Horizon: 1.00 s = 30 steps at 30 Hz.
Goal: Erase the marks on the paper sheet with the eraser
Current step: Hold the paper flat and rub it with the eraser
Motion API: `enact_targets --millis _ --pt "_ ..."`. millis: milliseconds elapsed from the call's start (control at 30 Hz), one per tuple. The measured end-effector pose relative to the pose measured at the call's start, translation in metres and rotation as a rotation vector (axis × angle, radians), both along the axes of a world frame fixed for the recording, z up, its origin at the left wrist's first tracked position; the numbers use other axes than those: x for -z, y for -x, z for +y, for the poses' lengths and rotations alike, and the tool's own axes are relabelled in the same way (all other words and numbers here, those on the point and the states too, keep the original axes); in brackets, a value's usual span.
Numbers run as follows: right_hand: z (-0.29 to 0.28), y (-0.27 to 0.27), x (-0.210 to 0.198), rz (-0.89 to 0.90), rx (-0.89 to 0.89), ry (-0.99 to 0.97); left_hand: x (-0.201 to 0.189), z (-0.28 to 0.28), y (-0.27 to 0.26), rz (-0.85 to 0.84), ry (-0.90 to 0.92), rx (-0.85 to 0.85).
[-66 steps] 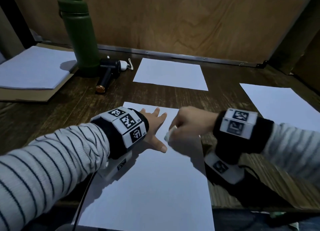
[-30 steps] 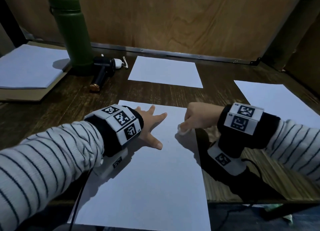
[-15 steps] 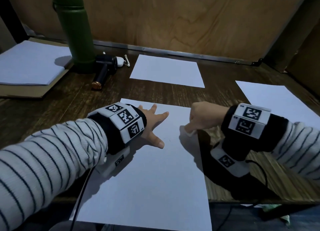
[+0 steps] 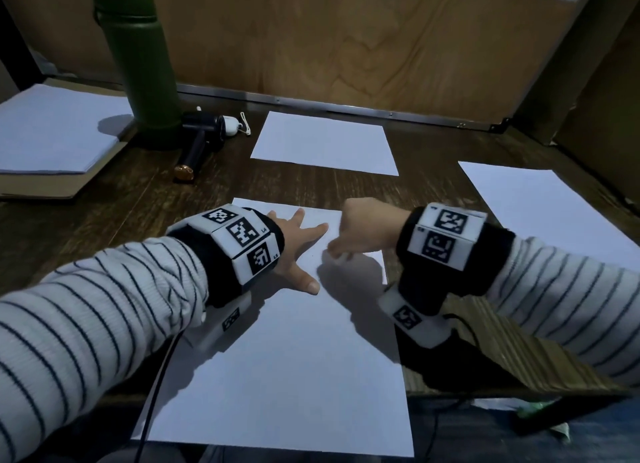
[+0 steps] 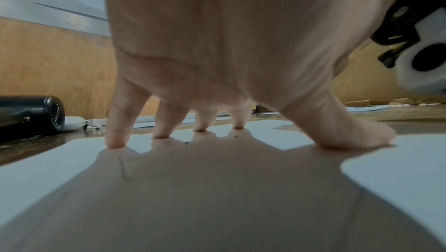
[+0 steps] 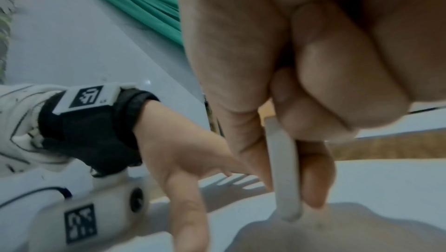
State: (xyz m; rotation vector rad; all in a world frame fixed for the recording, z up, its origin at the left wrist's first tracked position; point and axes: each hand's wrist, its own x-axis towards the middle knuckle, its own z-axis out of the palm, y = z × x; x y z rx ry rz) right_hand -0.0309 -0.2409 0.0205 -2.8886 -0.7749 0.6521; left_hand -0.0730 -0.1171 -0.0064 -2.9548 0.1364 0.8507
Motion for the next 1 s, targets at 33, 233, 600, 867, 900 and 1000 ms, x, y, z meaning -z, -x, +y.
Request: enact_targets --millis 33,233,600,867,900,1000 --pt "0.006 0.002 0.004 0.023 -0.008 -0.053 0.000 0.000 0.001 -0.002 0.010 0.013" --pt "-0.027 -0.010 0.009 -0.031 0.063 -0.014 0.006 0.005 -0.002 0.012 0.016 -0.037" --pt "-0.050 -0.022 0.009 -0.024 -0.080 -0.210 0.001 -0.014 0.004 0.026 0.080 0.084" --pt "-0.063 0.004 0.017 0.018 -0.342 -0.077 -0.003 -0.031 0.004 0.009 -0.025 0.099" --pt "-0.064 0.004 0.016 0.064 -0.350 -0.058 -0.003 -0.031 0.004 0.012 -0.032 0.100" --pt "-0.056 -0.015 0.014 0.017 -0.293 -0.086 0.000 -0.030 0.002 0.020 -0.041 0.103"
